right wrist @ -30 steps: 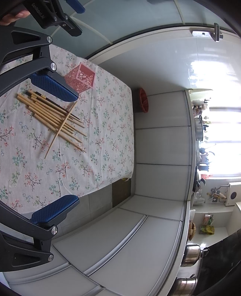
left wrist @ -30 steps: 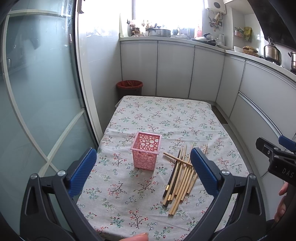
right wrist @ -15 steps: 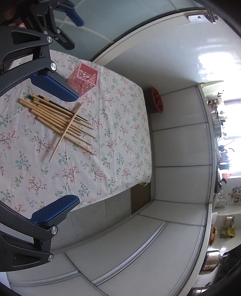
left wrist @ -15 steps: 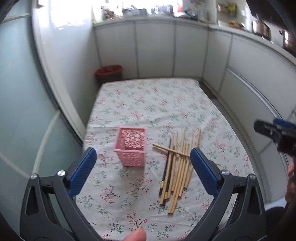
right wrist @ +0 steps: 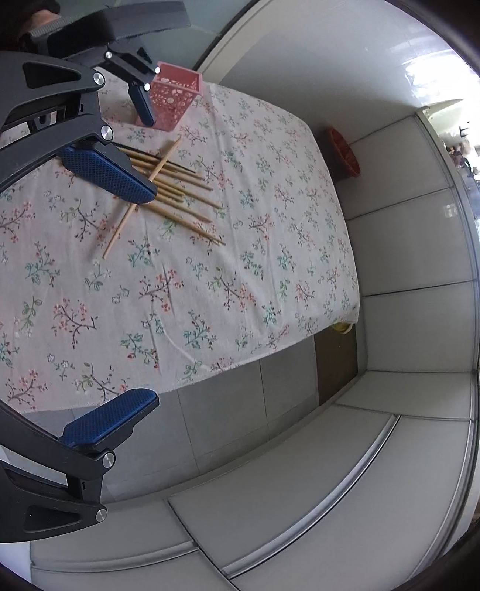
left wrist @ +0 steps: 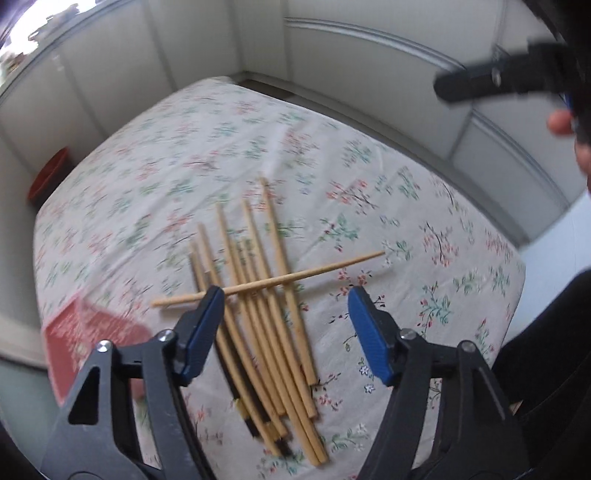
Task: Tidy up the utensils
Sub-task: 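Lower the left tool onto the chopstick pile and grasp one chopstick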
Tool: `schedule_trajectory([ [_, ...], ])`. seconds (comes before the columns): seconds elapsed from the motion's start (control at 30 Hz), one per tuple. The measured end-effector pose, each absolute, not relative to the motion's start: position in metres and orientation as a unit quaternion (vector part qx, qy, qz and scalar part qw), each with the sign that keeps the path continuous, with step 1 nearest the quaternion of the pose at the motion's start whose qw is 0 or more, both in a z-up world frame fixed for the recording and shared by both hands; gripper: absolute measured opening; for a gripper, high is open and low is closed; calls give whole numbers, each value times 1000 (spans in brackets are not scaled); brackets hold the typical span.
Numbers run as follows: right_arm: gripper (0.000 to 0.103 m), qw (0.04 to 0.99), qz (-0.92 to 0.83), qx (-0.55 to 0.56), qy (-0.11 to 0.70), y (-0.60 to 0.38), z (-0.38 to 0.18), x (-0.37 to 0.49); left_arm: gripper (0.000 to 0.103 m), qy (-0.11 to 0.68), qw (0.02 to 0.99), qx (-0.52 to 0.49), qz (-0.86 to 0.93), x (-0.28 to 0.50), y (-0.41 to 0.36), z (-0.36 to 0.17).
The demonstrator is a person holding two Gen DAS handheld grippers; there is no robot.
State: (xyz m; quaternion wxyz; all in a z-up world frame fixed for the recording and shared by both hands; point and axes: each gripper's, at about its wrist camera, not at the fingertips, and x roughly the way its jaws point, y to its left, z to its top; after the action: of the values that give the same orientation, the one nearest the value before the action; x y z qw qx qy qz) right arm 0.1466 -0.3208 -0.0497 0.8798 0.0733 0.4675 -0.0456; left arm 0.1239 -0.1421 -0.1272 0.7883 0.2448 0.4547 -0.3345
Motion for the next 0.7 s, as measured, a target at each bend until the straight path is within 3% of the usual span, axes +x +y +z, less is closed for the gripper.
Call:
schedule_trajectory([
  [0.23, 101, 864, -56, 111, 488, -365, -65, 154, 65, 443, 720, 345, -408, 129, -183, -164],
  [0.3, 101, 860, -60, 120, 492, -376, -69, 156, 55, 454, 707, 357, -408, 138, -195, -174],
  [0.37, 101, 857, -64, 128, 495, -386, -72, 159, 38, 469, 701, 357, -402, 145, -202, -182],
  [0.47, 101, 854, -73, 137, 496, -396, -76, 161, 25, 491, 702, 321, -404, 161, -207, -184],
  [0.7, 101, 851, -78, 150, 497, -405, -79, 166, 7, 552, 717, 218, -364, 205, -224, -189],
])
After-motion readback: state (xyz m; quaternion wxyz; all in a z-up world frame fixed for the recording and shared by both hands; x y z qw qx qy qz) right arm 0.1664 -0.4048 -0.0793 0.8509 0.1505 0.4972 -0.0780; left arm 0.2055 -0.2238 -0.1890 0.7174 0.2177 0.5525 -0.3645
